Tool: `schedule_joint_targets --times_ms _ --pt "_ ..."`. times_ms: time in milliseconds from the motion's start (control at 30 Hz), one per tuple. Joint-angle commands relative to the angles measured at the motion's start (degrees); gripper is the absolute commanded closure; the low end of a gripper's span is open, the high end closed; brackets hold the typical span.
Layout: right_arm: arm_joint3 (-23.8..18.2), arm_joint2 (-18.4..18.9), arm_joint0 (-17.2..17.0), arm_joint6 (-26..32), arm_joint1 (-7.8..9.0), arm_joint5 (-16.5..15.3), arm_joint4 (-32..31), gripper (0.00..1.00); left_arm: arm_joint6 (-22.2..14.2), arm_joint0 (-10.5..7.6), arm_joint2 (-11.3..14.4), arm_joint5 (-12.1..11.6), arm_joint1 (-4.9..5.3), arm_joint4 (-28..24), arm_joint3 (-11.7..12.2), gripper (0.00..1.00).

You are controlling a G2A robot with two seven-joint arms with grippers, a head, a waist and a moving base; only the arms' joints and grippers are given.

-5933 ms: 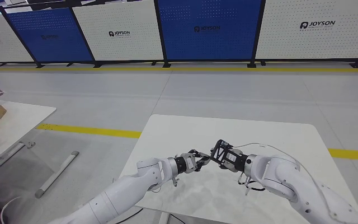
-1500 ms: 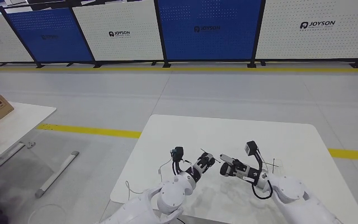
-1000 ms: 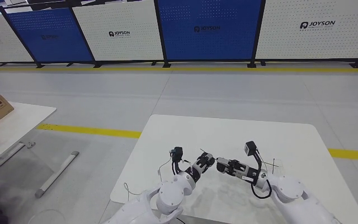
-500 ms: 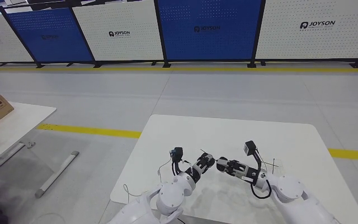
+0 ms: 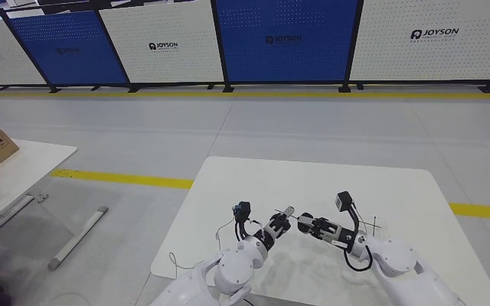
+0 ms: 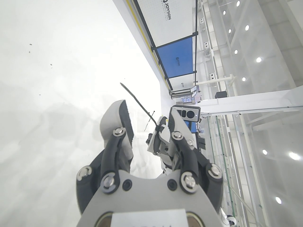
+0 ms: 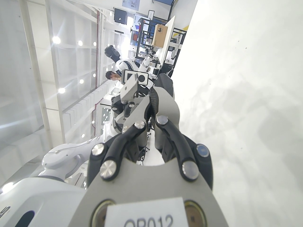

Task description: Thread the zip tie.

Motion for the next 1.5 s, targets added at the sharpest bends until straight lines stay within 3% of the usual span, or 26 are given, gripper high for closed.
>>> schedule_joint_targets --times_ms 0,467,567,633,700,867,1000,1467 --pt "0.0 0.0 0.0 0.0 0.0 0.0 0.0 1.0 0.0 0.0 0.0 0.0 0.0 0.0 0.0 0.0" --pt "-0.3 0.3 -0.2 0.0 0.05 0.5 0.0 1.0 0.0 0.0 0.0 0.0 0.0 0.0 0.0 0.0" --pt "0.7 1.9 0.4 4.9 0.13 0.4 4.7 1.0 0.0 0.0 0.0 0.0 0.0 0.0 0.0 0.0" --pt "2.4 2.1 2.1 8.4 0.18 1.8 4.4 1.0 0.0 0.0 0.0 0.0 0.0 0.0 0.0 0.0" --pt "3.7 1.6 3.6 13.3 -0.07 4.2 6.7 1.0 0.0 0.0 0.0 0.0 0.0 0.0 0.0 0.0" --pt "8.6 -1.4 7.5 18.0 -1.52 5.5 7.6 1.0 0.0 0.0 0.0 0.0 0.0 0.0 0.0 0.0" --pt "12.8 -3.9 9.4 18.7 -3.16 4.0 9.3 1.0 0.0 0.0 0.0 0.0 0.0 0.0 0.0 0.0" --pt "12.8 -3.9 9.4 18.7 -3.16 4.0 9.3 1.0 0.0 0.0 0.0 0.0 0.0 0.0 0.0 0.0"
